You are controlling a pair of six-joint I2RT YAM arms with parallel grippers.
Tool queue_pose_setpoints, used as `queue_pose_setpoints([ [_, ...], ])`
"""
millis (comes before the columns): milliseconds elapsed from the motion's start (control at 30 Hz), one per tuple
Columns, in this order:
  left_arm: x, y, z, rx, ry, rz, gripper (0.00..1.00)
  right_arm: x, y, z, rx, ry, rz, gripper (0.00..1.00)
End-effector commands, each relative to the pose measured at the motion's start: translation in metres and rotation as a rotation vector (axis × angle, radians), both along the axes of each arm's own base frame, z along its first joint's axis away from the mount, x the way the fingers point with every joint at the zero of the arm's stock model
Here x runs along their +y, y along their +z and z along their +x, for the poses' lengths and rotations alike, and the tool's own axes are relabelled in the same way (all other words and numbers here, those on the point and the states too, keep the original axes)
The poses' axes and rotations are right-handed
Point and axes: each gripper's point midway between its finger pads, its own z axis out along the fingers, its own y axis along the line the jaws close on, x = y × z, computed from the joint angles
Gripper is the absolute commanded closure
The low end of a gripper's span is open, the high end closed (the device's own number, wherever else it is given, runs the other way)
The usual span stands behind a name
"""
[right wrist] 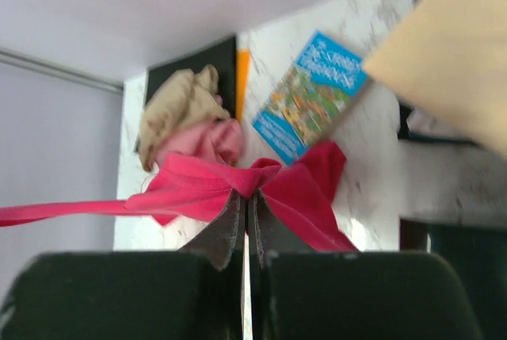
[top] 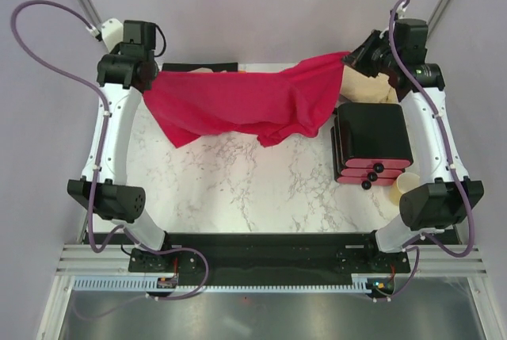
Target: Fold and stack the t-shirts
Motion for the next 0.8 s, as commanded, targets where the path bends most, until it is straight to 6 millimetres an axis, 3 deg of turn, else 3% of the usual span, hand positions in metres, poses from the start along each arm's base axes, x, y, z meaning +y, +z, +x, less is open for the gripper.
queue_pose_setpoints([
  [0, 0.01, 0.063, 0.003, -0.17, 0.025, 0.023, 0.98, -0.002, 0.087, 0.015, -0.224, -0.027, 0.023, 1.0],
  [100, 0.006, 0.088, -0.006, -0.239, -0.009, 0.011, 0.98, -0.003, 0.123, 0.011, -0.324, -0.039, 0.038, 1.0],
  [133, 0.007, 0.096, -0.011, -0.253, -0.022, 0.024, 0.98, -0.004, 0.127, 0.01, -0.334, -0.044, 0.04, 1.0],
  [267, 0.01, 0.094, -0.027, -0.244, -0.024, 0.03, 0.98, 0.002, 0.133, -0.004, -0.34, -0.027, 0.06, 1.0],
  [300, 0.01, 0.093, -0.032, -0.245, -0.022, 0.025, 0.98, 0.002, 0.127, -0.007, -0.322, -0.027, 0.063, 1.0],
  [333, 0.009, 0.08, -0.035, -0.215, -0.024, 0.02, 0.98, 0.003, 0.133, -0.02, -0.336, -0.025, 0.069, 1.0],
  [367, 0.01, 0.085, -0.049, -0.236, -0.023, 0.01, 0.98, 0.004, 0.132, -0.026, -0.331, -0.022, 0.069, 1.0],
  [400, 0.011, 0.08, -0.056, -0.221, -0.018, 0.004, 0.98, 0.003, 0.122, -0.031, -0.299, -0.023, 0.069, 1.0],
  [433, 0.01, 0.066, -0.06, -0.193, -0.009, -0.012, 0.98, 0.004, 0.127, -0.043, -0.305, -0.017, 0.072, 1.0],
  [500, 0.007, 0.059, -0.076, -0.179, -0.017, -0.046, 0.98, 0.006, 0.119, -0.058, -0.267, -0.001, 0.07, 1.0],
  [533, 0.005, 0.048, -0.079, -0.155, -0.017, -0.067, 0.98, 0.006, 0.125, -0.071, -0.28, 0.001, 0.071, 1.0],
  [600, -0.002, 0.044, -0.092, -0.146, -0.042, -0.111, 0.98, 0.005, 0.122, -0.087, -0.262, 0.003, 0.067, 1.0],
  [633, -0.004, 0.039, -0.098, -0.13, -0.042, -0.127, 0.98, 0.003, 0.131, -0.103, -0.288, -0.001, 0.065, 1.0],
  [767, -0.003, 0.06, -0.128, -0.199, -0.058, -0.137, 0.98, -0.002, 0.146, -0.137, -0.331, 0.002, 0.019, 1.0],
])
